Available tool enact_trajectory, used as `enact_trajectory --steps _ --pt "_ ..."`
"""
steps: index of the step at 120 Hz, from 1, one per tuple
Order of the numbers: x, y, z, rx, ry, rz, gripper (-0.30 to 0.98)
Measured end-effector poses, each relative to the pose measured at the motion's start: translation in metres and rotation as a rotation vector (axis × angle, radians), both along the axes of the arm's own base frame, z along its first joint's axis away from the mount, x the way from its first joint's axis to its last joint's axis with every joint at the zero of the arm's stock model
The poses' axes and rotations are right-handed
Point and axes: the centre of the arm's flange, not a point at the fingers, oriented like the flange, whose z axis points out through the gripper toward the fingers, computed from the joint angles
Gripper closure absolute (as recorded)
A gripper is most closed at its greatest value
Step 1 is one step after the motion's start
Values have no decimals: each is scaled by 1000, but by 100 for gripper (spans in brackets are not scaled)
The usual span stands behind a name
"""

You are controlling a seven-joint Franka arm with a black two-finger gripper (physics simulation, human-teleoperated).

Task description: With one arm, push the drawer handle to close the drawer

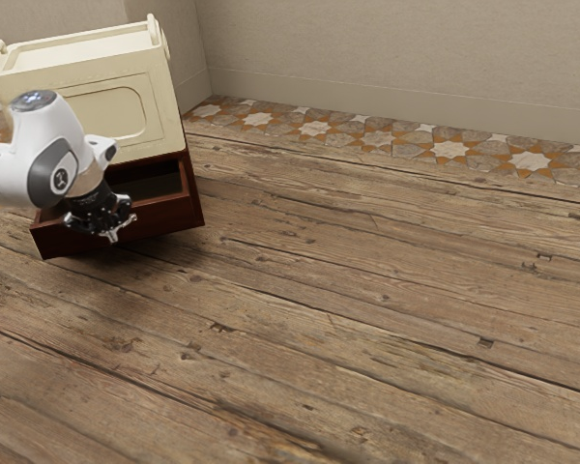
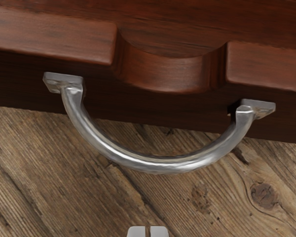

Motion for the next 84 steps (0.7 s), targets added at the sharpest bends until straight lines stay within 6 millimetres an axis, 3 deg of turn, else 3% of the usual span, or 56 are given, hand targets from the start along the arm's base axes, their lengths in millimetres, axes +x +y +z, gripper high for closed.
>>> enact_trajectory --steps 46,84 --pt "25 16 -2 5 -13 -2 79" --pt "45 41 -7 10 -18 3 79"
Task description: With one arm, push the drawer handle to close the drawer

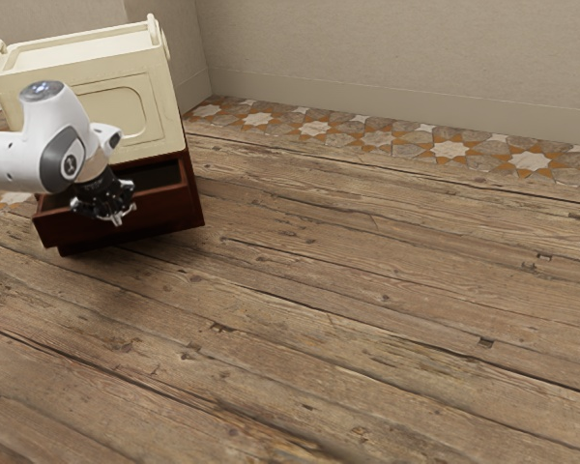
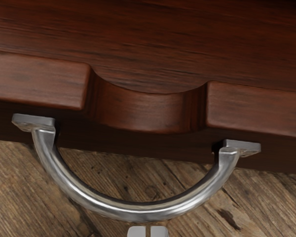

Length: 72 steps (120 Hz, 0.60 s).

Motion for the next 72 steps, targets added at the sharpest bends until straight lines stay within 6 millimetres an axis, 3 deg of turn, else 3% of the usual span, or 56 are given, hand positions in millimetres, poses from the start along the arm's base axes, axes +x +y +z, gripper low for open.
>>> enact_trajectory --steps 36,72 --pt "18 24 0 5 7 -3 79" --pt "35 33 -2 10 16 -28 79"
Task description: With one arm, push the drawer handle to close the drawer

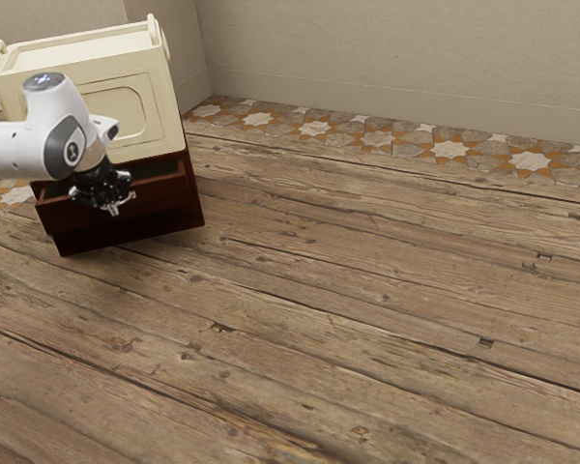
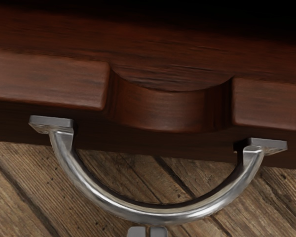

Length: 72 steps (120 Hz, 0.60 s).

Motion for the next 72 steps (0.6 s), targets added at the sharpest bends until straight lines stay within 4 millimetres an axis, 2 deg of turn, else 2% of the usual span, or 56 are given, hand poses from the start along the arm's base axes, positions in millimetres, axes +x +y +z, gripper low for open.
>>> enact_trajectory --steps 72 --pt "31 29 -2 2 14 -35 79"
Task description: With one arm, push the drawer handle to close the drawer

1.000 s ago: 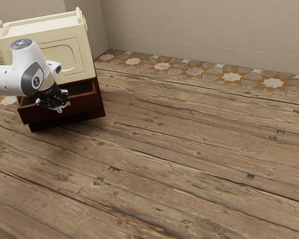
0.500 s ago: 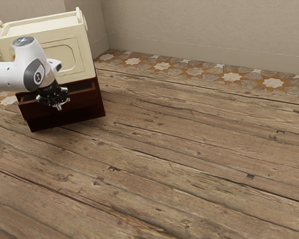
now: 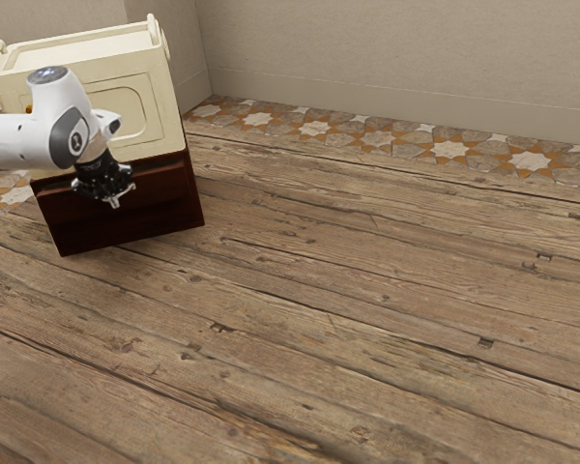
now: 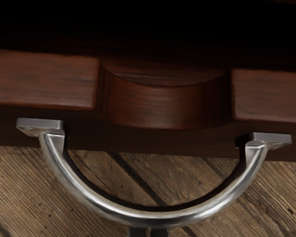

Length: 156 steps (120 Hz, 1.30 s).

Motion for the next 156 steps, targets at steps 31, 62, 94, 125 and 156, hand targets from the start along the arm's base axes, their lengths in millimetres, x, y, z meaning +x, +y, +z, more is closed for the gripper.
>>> enact_trajectory --steps 31,62,94,125,156 --pt "10 8 1 1 11 -17 79" --pt "14 10 1 3 20 -35 79" --pt "19 13 9 14 8 -54 78" --pt "22 15 10 22 5 -69 79" --pt "8 -1 -7 -22 32 -79 79"
